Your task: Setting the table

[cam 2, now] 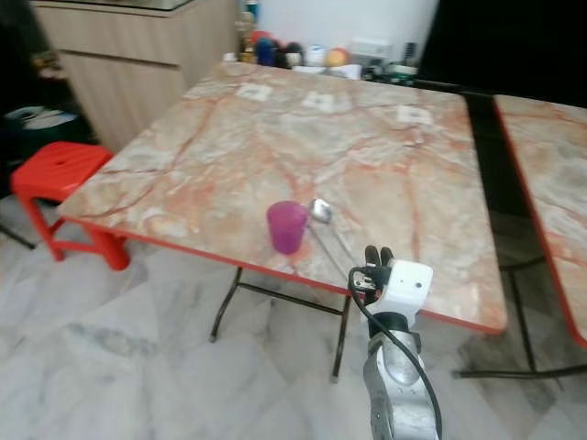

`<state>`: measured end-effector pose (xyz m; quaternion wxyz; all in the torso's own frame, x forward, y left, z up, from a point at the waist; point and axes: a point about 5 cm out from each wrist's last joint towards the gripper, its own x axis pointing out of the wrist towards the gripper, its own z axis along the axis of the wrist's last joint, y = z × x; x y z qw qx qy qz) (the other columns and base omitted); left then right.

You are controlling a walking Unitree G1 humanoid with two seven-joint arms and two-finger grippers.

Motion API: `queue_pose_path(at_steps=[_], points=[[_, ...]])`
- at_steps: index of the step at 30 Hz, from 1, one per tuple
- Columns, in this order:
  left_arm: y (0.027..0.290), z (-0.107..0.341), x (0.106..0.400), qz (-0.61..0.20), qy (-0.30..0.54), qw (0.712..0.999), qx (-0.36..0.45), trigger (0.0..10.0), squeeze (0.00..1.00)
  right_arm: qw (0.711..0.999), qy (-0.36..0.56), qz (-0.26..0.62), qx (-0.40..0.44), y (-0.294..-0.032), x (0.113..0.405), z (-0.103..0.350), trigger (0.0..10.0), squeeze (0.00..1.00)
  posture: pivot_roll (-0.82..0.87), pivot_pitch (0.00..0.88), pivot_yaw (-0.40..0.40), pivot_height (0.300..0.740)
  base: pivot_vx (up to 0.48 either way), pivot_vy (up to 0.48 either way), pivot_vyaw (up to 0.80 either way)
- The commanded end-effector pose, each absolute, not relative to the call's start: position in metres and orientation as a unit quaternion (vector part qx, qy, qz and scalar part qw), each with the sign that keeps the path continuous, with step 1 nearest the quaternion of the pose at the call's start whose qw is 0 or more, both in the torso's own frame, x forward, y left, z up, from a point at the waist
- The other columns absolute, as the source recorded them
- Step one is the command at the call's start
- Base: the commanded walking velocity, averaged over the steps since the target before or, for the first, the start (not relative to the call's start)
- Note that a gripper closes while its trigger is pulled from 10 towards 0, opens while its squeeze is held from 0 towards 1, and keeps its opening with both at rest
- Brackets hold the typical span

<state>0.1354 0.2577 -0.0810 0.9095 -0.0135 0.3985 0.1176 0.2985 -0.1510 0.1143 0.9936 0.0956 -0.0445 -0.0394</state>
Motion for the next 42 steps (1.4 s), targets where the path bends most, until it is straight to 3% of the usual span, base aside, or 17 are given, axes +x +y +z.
queue_pose_path(at_steps=[1, 18, 37, 42], points=[[0.258, -0.083, 0.132, 0.118, 0.406, 0.906, -0.013, 10.0, 0.0, 0.993, -0.041, -0.052, 0.099, -0.156, 0.298, 0.112, 10.0, 0.0, 0.05, 0.114, -0.022, 0.74, 0.0, 0.0, 0.0], [0.258, -0.085, 0.124, 0.117, 0.412, 0.903, -0.021, 10.0, 0.0, 0.993, -0.043, -0.049, 0.099, -0.155, 0.299, 0.112, 10.0, 0.0, 0.04, 0.115, -0.025, 0.74, 0.0, 0.0, 0.0], [0.263, -0.086, 0.114, 0.123, 0.42, 0.899, -0.027, 10.0, 0.0, 0.993, -0.044, -0.045, 0.099, -0.154, 0.3, 0.113, 10.0, 0.0, 0.04, 0.116, -0.028, 0.74, 0.325, 0.0, 0.0], [0.262, -0.086, 0.116, 0.122, 0.419, 0.899, -0.025, 10.0, 0.0, 0.993, -0.045, -0.045, 0.099, -0.154, 0.3, 0.114, 10.0, 0.0, 0.04, 0.119, -0.027, 0.74, 0.0, 0.0, 0.0]])
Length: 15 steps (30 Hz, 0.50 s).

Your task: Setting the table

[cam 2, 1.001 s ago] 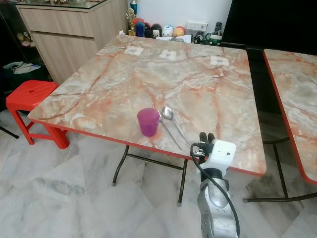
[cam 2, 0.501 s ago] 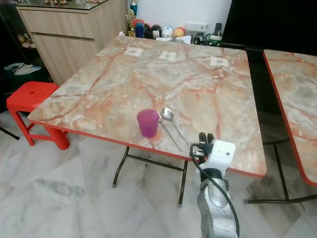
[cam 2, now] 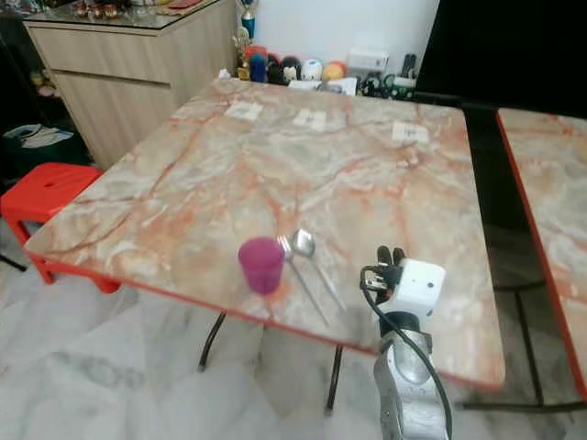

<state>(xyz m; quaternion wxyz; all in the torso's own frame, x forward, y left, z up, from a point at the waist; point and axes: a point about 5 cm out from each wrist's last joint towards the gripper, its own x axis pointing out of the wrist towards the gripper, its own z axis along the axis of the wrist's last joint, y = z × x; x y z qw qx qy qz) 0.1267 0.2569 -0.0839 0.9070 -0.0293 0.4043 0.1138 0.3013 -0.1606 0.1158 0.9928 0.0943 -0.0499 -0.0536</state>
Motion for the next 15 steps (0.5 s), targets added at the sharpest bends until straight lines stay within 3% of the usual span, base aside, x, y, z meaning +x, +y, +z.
queue_pose_path(at_steps=[1, 6, 15], points=[[0.262, -0.086, 0.116, 0.121, 0.419, 0.899, -0.025, 10.0, 0.0, 0.993, -0.044, -0.044, 0.099, -0.154, 0.3, 0.114, 10.0, 0.0, 0.04, 0.12, -0.027, 0.74, 0.0, 0.0, 0.0], [0.258, -0.087, 0.117, 0.119, 0.42, 0.9, -0.026, 10.0, 0.0, 0.994, -0.043, -0.038, 0.091, -0.155, 0.3, 0.114, 10.0, 0.0, 0.04, 0.123, -0.027, 0.74, 0.0, 0.0, 0.0], [0.249, -0.087, 0.127, 0.109, 0.414, 0.904, -0.025, 10.0, 0.0, 0.999, 0.019, 0.03, -0.015, -0.178, 0.308, 0.113, 10.0, 0.0, 0.03, 0.128, -0.022, 0.74, 0.0, 0.0, 0.0]])
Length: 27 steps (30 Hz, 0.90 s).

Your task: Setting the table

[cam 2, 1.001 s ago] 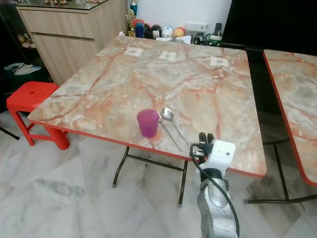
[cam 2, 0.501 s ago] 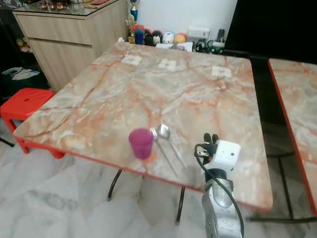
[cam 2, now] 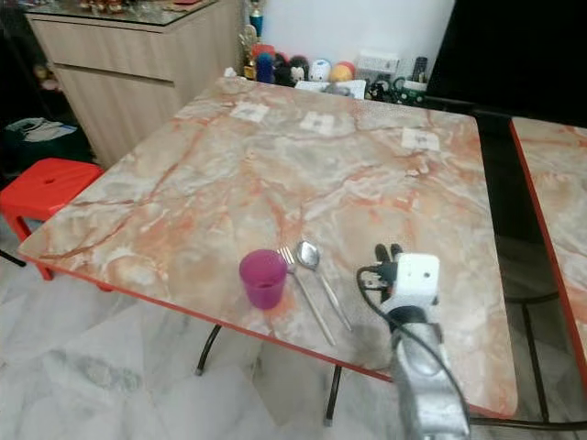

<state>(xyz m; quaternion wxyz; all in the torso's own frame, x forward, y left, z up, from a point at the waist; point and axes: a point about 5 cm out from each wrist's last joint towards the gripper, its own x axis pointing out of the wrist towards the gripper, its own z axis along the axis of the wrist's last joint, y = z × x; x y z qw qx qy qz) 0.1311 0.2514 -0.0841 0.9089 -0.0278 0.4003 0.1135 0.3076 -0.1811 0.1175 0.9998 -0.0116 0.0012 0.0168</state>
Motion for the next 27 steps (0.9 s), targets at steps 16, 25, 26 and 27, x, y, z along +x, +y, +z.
queue_pose_path(at_steps=[16, 25, 26, 27], points=[[0.248, -0.072, 0.168, 0.101, 0.377, 0.92, -0.019, 10.0, 0.0, 0.977, 0.086, 0.19, 0.043, -0.149, 0.318, 0.119, 10.0, 1.0, 0.04, 0.129, -0.018, 0.74, 0.0, 0.0, 0.0], [0.249, -0.077, 0.152, 0.097, 0.38, 0.92, -0.019, 10.0, 0.0, 0.96, 0.138, 0.242, 0.024, -0.132, 0.317, 0.114, 10.0, 0.0, 0.04, 0.119, -0.012, 0.74, 0.0, 0.0, 0.0], [0.251, -0.078, 0.147, 0.097, 0.382, 0.919, -0.02, 10.0, 0.0, 0.955, 0.144, 0.258, 0.013, -0.127, 0.316, 0.113, 10.0, 0.0, 0.04, 0.118, -0.012, 0.74, 0.0, 0.0, 0.0], [0.251, -0.079, 0.145, 0.098, 0.384, 0.918, -0.02, 10.0, 0.0, 0.953, 0.146, 0.266, 0.01, -0.124, 0.316, 0.114, 10.0, 0.0, 0.04, 0.117, -0.012, 0.74, 0.0, 0.0, 0.0]])
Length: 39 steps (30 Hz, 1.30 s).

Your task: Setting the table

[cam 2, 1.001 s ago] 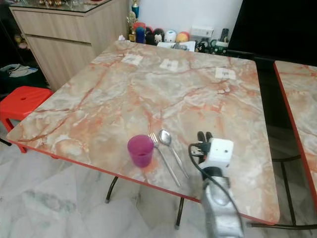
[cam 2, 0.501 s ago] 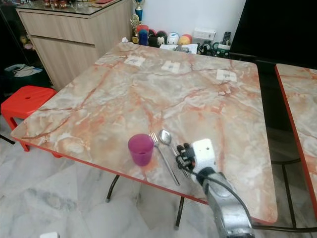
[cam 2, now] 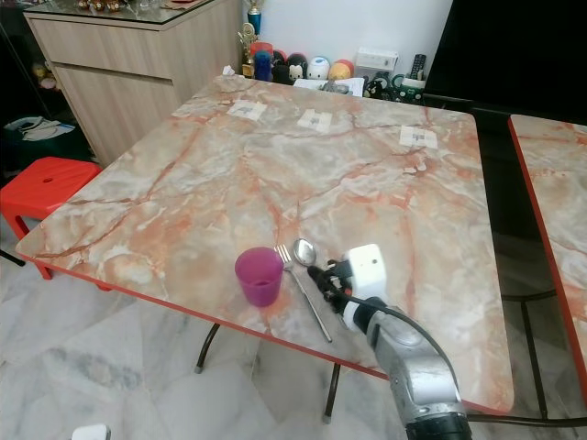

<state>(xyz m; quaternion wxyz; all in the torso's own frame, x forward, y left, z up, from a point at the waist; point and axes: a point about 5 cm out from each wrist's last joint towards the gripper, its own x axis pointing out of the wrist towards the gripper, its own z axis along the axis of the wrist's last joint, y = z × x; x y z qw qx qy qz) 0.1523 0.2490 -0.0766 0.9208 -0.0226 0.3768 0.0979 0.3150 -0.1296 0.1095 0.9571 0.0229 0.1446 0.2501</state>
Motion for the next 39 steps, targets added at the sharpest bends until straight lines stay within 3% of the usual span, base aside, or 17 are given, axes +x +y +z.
queue_pose_path(at_steps=[1, 9, 24, 39], points=[[0.252, -0.079, 0.143, 0.098, 0.385, 0.918, -0.02, 10.0, 0.0, 0.951, 0.147, 0.271, 0.009, -0.122, 0.315, 0.114, 10.0, 0.0, 0.04, 0.117, -0.012, 0.74, 0.0, 0.0, 0.0], [0.251, -0.084, 0.13, 0.098, 0.398, 0.912, -0.021, 10.0, 0.0, 0.944, 0.157, 0.29, 0.004, -0.11, 0.317, 0.115, 10.0, 0.0, 0.04, 0.114, -0.016, 0.74, 0.0, 0.0, 0.0], [0.236, -0.085, 0.144, 0.093, 0.404, 0.91, -0.025, 10.0, 0.0, 0.942, 0.175, 0.286, -0.005, -0.093, 0.331, 0.11, 10.0, 0.0, 0.06, 0.116, -0.026, 0.74, 0.0, 0.0, 0.0], [0.235, -0.085, 0.146, 0.097, 0.404, 0.909, -0.026, 10.0, 0.0, 0.946, 0.193, 0.259, -0.028, -0.097, 0.339, 0.105, 10.0, 0.0, 0.06, 0.137, -0.027, 0.74, 0.0, 0.0, 0.0]])
